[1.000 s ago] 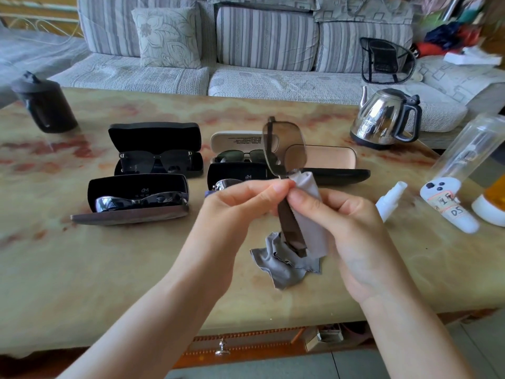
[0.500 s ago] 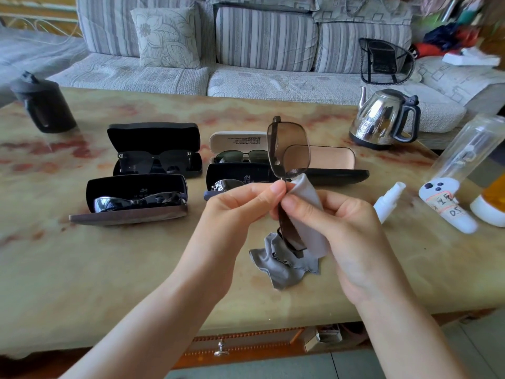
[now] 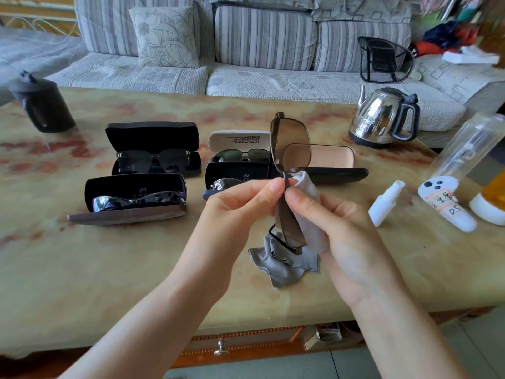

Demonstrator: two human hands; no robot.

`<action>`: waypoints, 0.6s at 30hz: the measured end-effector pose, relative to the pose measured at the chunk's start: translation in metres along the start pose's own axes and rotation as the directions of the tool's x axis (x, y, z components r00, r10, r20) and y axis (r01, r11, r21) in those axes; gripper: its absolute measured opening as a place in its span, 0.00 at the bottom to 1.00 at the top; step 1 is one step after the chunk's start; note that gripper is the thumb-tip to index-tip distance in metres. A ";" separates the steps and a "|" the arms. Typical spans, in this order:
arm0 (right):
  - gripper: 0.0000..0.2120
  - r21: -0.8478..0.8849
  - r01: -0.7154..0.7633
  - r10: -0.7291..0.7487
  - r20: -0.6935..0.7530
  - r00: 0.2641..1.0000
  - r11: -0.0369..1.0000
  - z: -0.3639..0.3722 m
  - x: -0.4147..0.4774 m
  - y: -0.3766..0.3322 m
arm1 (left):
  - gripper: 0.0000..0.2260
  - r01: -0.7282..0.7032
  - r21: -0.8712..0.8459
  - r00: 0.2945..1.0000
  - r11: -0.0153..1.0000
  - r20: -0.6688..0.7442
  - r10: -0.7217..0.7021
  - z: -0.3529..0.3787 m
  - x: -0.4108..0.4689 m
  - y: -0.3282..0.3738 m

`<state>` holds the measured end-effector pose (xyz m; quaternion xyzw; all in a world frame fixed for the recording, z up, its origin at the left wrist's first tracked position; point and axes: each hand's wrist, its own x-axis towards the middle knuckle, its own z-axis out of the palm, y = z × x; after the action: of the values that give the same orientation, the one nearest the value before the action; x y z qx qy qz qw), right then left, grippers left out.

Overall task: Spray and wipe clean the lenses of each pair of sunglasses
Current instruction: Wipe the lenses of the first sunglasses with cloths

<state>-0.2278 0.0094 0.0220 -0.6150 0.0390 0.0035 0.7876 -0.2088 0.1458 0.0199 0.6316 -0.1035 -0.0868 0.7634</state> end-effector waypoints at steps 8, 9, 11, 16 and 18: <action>0.18 -0.200 0.116 -0.135 -0.083 0.987 0.973 -0.001 0.000 0.002 | 0.12 -0.005 0.042 0.997 0.999 0.075 0.002 -0.002 0.002 0.005; 0.19 -0.218 0.134 -0.158 -0.093 0.983 0.967 0.000 -0.001 0.002 | 0.11 -0.012 0.043 0.997 0.999 0.079 0.009 -0.003 0.002 0.004; 0.20 -0.231 0.163 -0.192 -0.108 0.976 0.959 0.001 -0.003 0.002 | 0.09 -0.019 0.026 0.998 0.999 0.066 0.018 -0.003 0.003 0.002; 0.35 -0.224 0.213 -0.240 -0.103 0.965 0.951 0.010 -0.005 0.001 | 0.12 -0.004 -0.084 1.000 0.996 0.021 0.005 -0.001 0.003 0.000; 0.39 -0.213 0.220 -0.243 -0.090 0.966 0.952 0.010 -0.004 0.002 | 0.12 -0.009 -0.130 1.000 0.991 -0.001 0.009 0.000 0.004 0.001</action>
<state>-0.2310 0.0199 0.0233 -0.6908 0.0114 -0.1206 0.7128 -0.2048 0.1449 0.0210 0.5800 -0.1001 -0.0898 0.8034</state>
